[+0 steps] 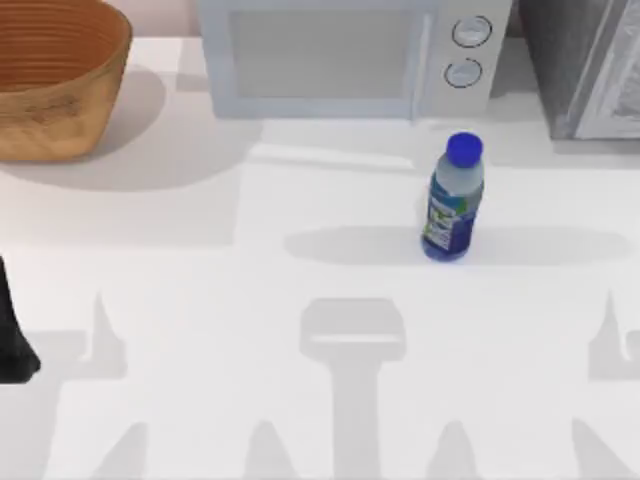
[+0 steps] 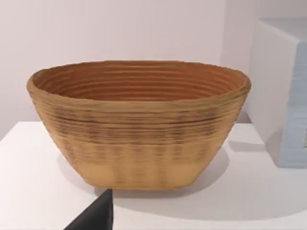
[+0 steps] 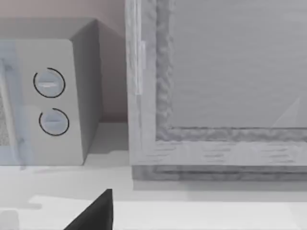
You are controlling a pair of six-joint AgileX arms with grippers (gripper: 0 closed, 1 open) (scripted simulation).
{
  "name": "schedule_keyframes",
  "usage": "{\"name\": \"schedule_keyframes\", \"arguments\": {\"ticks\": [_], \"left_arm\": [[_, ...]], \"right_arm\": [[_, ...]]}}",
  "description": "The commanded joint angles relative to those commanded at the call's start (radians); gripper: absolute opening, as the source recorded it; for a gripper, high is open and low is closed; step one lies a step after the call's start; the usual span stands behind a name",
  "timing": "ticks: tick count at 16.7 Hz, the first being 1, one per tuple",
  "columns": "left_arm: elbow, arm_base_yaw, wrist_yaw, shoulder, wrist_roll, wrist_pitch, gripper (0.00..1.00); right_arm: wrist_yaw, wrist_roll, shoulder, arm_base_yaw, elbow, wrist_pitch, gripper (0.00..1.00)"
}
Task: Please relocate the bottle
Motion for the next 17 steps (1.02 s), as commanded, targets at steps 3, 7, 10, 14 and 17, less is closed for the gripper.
{"name": "schedule_keyframes", "arguments": {"ticks": [3,7,10,14,17], "left_arm": [[0.005,-0.005,0.001,0.01,-0.001,0.009,1.0],[0.065,-0.068,0.014,0.155,-0.005,0.137,1.0],[0.14,-0.147,0.023,0.374,-0.007,0.303,1.0],[0.261,-0.274,0.034,0.778,-0.006,0.582,1.0],[0.359,-0.378,0.041,1.127,-0.004,0.809,1.0]], "right_arm": [[0.0,0.0,0.0,0.0,0.0,0.0,1.0],[0.0,0.0,0.0,0.0,0.0,0.0,1.0],[0.0,0.0,0.0,0.0,0.0,0.0,1.0],[0.0,0.0,0.0,0.0,0.0,0.0,1.0],[0.0,0.0,0.0,0.0,0.0,0.0,1.0]]}}
